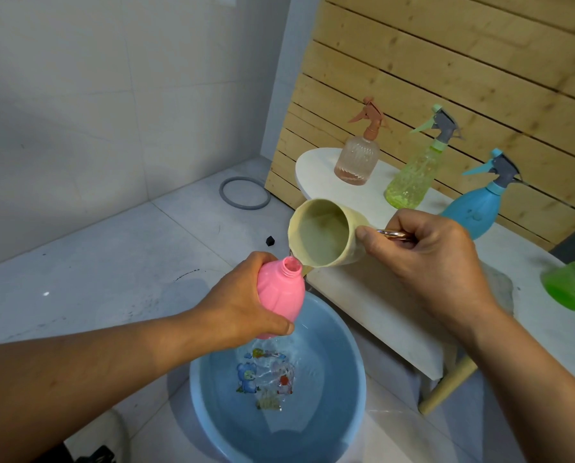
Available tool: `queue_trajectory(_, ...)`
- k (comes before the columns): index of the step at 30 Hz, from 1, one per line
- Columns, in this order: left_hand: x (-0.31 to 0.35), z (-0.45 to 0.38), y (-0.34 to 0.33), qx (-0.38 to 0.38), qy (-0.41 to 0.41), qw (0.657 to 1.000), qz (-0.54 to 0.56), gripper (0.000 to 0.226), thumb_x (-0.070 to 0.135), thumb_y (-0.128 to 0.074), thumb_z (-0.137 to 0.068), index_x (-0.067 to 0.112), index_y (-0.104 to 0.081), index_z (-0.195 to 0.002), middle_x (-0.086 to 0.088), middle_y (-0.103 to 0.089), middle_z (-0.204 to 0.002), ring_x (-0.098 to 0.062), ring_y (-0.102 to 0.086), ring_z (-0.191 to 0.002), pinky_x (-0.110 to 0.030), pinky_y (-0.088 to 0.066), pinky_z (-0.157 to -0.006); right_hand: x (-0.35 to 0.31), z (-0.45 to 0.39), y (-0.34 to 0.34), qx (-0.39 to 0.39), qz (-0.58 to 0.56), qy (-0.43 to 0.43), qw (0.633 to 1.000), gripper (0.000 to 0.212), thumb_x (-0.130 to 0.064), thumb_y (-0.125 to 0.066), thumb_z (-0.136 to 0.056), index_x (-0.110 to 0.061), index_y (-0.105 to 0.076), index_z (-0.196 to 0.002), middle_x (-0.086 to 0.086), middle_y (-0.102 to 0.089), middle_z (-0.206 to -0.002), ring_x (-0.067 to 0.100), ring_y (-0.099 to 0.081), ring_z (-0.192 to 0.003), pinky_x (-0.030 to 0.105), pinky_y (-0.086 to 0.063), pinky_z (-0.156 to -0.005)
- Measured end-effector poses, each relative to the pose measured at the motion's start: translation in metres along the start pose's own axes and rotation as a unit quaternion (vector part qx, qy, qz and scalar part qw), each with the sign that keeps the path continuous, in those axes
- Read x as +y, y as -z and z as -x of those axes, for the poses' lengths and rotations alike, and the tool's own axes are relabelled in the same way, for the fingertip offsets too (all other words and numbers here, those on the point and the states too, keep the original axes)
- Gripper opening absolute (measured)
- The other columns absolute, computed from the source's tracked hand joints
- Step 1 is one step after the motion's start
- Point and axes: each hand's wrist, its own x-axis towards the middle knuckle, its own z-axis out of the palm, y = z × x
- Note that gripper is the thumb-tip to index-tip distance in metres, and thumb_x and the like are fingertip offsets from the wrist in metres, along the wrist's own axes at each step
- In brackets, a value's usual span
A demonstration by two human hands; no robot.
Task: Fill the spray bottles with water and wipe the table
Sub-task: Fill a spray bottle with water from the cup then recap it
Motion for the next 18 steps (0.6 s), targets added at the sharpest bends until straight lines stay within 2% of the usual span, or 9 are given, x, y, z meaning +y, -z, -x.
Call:
queue_trajectory(5, -0.0009, -0.0006, 0.0002, 0.003, 0.000, 1.000, 0.008, 0.096, 0.040, -0.099, -0.053, 0.050, -0.037, -0.126, 0.024, -0.052, -0.116, -0.003, -0.054, -0.101, -0.016, -0.051, -0.064, -0.0004, 0.0002, 0.0008, 0.002, -0.001, 0.005, 1.000, 0.041, -0.051, -0.072, -0.083, -0.022, -0.053, -0.062, -0.010, -0.042, -0.047, 0.009, -0.035, -0.048, 0.027, -0.029, -0.051)
queue_trajectory(18, -0.0015, -0.0002, -0.0004, 0.003, -0.003, 1.000, 0.012, 0.096, 0.041, -0.099, -0.053, 0.050, -0.037, -0.126, 0.024, -0.052, -0.116, -0.004, -0.055, -0.103, -0.018, -0.054, -0.066, -0.0038, 0.0028, 0.0021, 0.006, 0.010, 0.016, 1.000, 0.046, -0.048, -0.074, -0.085, -0.019, -0.051, -0.058, -0.009, -0.042, -0.047, 0.009, -0.034, -0.049, 0.029, -0.030, -0.049)
